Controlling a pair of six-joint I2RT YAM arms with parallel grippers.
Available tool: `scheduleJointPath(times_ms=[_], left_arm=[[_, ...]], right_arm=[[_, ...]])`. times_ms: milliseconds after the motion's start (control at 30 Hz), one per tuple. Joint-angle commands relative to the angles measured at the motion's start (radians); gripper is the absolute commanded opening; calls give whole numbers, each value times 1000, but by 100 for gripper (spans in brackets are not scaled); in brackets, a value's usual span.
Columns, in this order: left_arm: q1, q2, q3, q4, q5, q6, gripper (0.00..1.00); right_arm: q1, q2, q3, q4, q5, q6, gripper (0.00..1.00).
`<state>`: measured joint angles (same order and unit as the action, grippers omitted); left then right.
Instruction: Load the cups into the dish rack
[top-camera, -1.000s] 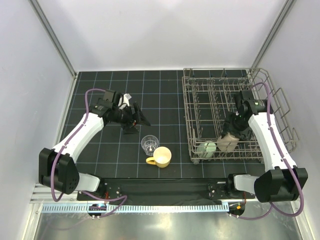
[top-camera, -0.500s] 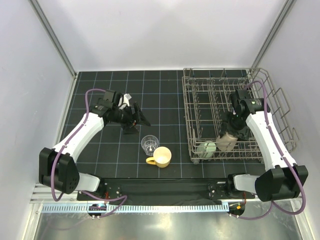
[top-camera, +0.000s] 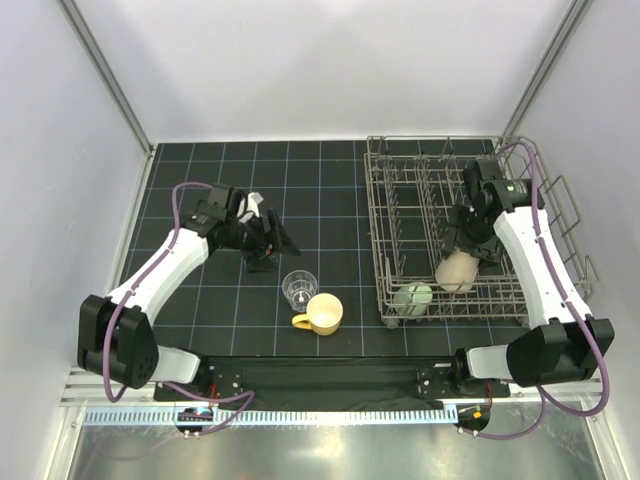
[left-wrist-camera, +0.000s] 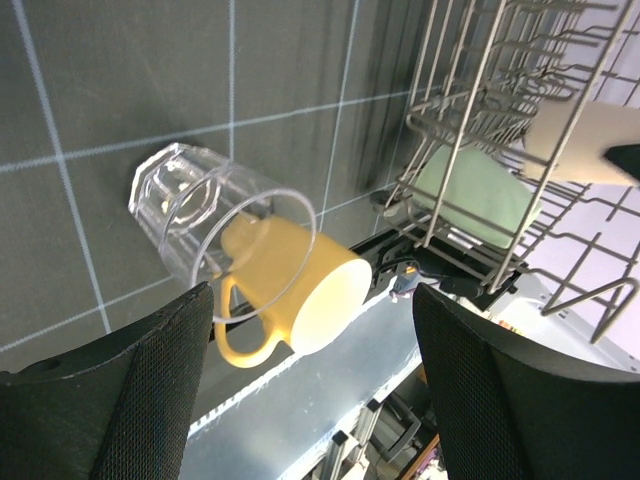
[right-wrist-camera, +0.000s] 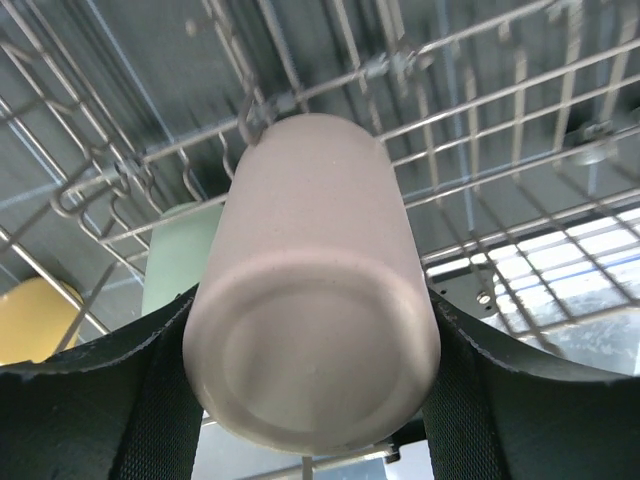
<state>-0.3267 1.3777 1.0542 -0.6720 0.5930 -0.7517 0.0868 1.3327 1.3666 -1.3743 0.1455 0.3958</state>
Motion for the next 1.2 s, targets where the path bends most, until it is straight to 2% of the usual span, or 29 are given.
scheduleJointPath(times_ms=[0,167,400,733,1167], left_arm=[[5,-66,-31,29,16,-6,78],[6,-109,-45,12,11,-6,78],[6,-115,-40,2,10,-1,78],[6,-121,-25,-43,-8,8,78],[5,-118,20,-93,-51,5,78]], right_arm=[[-24,-72,107,-170,71,-26,4],[-44,-104,189,-169,77,-34,4],[-45,-40,307,-109,63,-20,4],[-24,-29,131,87,23,8,4],[-9,-20,115,176,49,-8,4]])
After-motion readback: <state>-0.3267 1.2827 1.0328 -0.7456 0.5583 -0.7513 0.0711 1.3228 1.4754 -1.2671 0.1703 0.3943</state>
